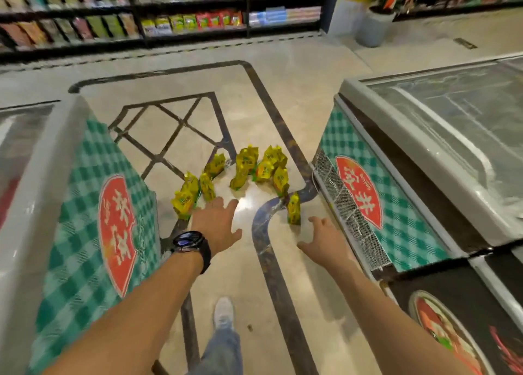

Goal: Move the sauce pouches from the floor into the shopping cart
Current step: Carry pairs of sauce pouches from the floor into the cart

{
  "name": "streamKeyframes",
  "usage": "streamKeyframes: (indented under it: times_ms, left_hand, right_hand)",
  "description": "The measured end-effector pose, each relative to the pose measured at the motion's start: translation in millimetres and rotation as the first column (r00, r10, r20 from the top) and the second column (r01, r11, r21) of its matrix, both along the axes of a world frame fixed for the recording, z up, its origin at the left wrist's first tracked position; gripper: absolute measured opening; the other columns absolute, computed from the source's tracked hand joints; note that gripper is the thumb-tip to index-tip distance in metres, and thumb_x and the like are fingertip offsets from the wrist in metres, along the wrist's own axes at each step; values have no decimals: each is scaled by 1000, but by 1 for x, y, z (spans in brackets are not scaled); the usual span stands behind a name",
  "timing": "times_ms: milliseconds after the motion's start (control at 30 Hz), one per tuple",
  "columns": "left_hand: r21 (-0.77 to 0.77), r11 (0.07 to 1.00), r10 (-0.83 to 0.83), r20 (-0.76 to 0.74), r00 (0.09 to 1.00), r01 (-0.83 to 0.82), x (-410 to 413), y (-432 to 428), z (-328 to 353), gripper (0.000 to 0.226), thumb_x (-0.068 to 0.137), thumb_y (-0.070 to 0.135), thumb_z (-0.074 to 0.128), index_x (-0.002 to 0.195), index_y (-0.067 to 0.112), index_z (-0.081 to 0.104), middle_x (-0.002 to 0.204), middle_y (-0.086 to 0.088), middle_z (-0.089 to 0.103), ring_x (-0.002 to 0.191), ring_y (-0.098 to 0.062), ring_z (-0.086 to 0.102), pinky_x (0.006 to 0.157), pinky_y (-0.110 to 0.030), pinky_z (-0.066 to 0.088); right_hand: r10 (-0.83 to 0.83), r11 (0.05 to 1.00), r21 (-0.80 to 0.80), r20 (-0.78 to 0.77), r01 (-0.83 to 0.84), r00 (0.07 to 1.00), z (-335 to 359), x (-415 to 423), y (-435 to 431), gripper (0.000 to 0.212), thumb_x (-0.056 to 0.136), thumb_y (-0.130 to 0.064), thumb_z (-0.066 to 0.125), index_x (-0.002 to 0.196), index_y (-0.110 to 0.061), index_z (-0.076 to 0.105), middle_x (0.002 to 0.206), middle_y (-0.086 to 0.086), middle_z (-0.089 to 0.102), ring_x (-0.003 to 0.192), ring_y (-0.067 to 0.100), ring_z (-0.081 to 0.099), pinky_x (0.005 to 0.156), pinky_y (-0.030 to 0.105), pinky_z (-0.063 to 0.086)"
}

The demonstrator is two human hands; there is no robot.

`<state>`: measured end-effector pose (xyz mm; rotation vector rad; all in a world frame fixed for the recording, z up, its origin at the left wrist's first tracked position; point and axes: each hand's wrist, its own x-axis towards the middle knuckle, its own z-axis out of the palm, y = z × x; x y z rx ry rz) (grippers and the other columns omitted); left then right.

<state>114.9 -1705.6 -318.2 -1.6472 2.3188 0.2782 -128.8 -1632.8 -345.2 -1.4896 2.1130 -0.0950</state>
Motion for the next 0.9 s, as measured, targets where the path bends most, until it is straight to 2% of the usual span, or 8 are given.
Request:
streamKeyframes:
  times_ms: [200,300,433,533,633,733,900]
  left_hand:
    - [50,987,-152,46,987,150,-23,-136,-5,74,92,58,52,152,26,24,138,-10,48,122,-32,53,88,-43,49]
    - [87,974,-214,44,976,210,-51,-202,-15,76,91,58,52,154,26,23,141,-10,48,121,-33,54,88,-44,50]
    - [120,966,-232,24,973,227,-96,-283,-45,74,93,56,53,153,23,24,141,-13,47,123,-35,53,89,-45,50]
    - [167,969,-191,27,981,184,-123,-334,-75,78,92,58,53,154,22,23,139,-13,49,122,-35,54,88,-46,50]
    - [212,957,-216,73,974,197,-150,-384,-117,80,92,60,51,155,23,19,143,-10,46,126,-33,52,90,-45,49]
    - [264,944,-225,74,972,198,-175,-432,-173,78,92,59,52,153,21,22,144,-10,46,126,-33,52,90,-44,49]
    - [346,898,-310,60,949,272,-221,-500,-316,75,92,53,53,152,19,25,141,-11,48,126,-34,52,85,-42,48]
  right_hand:
    - [-170,983,83,39,166,985,-5,-16,-95,64,84,-38,68,138,-17,40,138,11,42,125,31,47,96,36,43]
    - [-262,959,124,51,255,964,-18,-40,-137,69,83,-37,67,142,-18,37,140,10,43,123,30,50,95,35,44]
    - [-365,915,212,79,342,928,-57,-71,-193,73,81,-37,67,144,-21,34,143,8,41,131,28,44,100,38,45]
    - [-375,895,298,97,333,922,-91,-93,-241,73,82,-39,66,145,-22,32,141,7,40,131,28,44,98,41,47]
    - [-412,871,342,117,353,904,-129,-111,-286,70,83,-39,68,142,-21,36,137,8,43,128,29,46,95,37,45]
    - [-475,838,377,150,394,867,-183,-128,-325,72,81,-38,71,142,-19,37,137,8,44,128,30,47,96,37,43]
    - [-619,743,442,169,502,767,-325,-144,-365,75,82,-33,72,145,-18,35,143,10,39,132,29,43,99,37,41]
